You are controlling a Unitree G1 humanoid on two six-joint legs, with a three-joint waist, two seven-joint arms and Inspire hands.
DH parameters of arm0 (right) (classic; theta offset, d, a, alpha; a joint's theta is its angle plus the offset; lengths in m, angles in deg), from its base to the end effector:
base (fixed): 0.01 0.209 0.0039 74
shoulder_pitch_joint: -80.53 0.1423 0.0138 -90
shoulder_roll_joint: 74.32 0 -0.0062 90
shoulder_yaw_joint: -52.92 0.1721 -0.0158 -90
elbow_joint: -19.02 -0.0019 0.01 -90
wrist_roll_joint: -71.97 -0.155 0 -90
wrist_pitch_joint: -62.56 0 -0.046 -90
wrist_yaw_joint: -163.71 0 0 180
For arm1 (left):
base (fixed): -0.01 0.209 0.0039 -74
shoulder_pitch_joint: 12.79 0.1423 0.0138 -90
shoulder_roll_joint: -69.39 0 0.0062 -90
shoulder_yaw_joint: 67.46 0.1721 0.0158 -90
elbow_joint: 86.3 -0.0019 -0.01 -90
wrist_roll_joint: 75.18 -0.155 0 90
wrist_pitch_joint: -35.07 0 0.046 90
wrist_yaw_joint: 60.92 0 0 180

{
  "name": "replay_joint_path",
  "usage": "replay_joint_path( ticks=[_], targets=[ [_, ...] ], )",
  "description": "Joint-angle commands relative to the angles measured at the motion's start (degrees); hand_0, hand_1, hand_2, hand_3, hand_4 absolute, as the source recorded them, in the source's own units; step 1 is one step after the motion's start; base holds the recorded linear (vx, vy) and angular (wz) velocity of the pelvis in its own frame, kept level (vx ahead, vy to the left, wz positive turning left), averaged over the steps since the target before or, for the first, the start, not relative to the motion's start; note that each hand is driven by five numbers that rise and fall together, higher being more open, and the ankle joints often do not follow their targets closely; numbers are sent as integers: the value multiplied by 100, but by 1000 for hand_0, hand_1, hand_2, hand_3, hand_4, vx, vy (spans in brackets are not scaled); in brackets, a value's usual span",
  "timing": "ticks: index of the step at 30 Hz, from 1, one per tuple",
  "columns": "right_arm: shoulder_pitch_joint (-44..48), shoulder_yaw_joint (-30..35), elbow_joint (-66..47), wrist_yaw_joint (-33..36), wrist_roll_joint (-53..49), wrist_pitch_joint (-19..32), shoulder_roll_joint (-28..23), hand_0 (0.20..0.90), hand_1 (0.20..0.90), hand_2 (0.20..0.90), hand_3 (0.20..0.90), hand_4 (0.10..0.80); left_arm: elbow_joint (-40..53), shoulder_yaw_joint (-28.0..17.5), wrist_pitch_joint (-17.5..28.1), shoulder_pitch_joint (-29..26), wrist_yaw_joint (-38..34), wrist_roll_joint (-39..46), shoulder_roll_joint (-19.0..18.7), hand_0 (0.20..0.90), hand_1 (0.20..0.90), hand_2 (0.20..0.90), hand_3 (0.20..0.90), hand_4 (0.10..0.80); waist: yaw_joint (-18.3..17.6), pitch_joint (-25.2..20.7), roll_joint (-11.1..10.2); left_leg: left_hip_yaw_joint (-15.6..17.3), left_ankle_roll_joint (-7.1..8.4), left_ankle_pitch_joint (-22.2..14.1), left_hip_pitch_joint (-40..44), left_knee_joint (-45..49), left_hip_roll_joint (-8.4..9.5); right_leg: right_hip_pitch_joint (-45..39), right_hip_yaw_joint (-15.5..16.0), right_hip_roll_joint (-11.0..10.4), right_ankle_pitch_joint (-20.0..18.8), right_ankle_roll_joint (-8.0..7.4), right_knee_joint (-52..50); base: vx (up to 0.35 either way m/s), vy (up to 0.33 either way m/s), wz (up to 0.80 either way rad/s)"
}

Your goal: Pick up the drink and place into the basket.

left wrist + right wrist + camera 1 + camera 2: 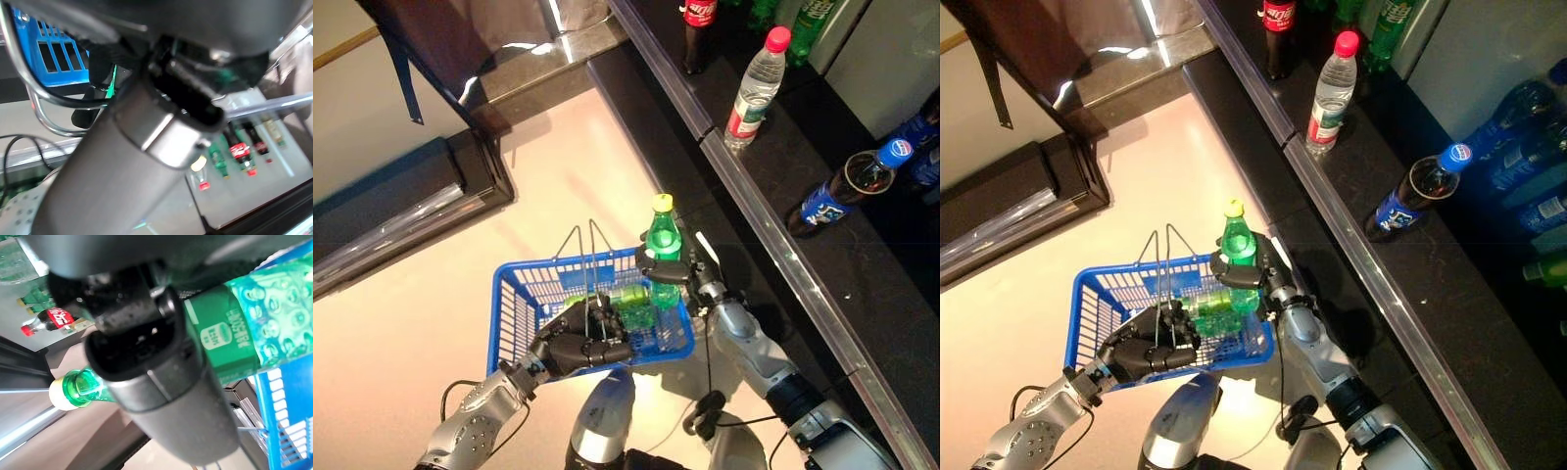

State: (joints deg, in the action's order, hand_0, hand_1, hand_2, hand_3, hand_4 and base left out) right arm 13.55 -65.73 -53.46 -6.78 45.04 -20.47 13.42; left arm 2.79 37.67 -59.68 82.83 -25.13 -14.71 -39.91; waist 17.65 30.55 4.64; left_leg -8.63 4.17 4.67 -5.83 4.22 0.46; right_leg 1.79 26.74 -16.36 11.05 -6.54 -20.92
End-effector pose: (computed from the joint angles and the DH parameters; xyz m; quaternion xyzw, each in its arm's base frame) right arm 0.2714 -0.1056 0.0700 0.0040 -0.0152 0.1438 0.9895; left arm 0.1912 0.2119 0.0337 -0.2637 0.1096 -0.3587 0.8887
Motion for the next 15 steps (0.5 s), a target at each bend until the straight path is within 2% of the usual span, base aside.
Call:
replay_joint_path(
  ticks=[1, 8, 15],
  targets=[
    [1117, -194, -286, 16, -20, 893, 274, 300, 300, 300, 200, 100, 2210, 31, 624, -868, 1382, 834, 333, 300, 300, 300, 200, 100, -13, -590, 287, 211, -245, -395, -246, 712, 383, -65, -57, 423, -595, 525, 517, -7, 8, 4],
    [1374, -269, 514, 195, 20, 733, 350, 300, 300, 300, 200, 100, 2307, -81, 503, -1009, 1468, 920, 282, 300, 300, 300, 200, 100, 120, -428, 369, 185, -290, -363, -453, 723, 438, 145, 42, 322, -635, 500, 419, -17, -1, 10],
    [1274, -513, 1524, 62, 219, 327, 409, 300, 300, 300, 200, 100, 2327, -163, 442, -1128, 1545, 954, 279, 300, 300, 300, 200, 100, 213, -338, 366, 173, -327, -337, -570, 684, 451, 294, 93, 277, -658, 465, 349, -4, -21, 5]
  ],
)
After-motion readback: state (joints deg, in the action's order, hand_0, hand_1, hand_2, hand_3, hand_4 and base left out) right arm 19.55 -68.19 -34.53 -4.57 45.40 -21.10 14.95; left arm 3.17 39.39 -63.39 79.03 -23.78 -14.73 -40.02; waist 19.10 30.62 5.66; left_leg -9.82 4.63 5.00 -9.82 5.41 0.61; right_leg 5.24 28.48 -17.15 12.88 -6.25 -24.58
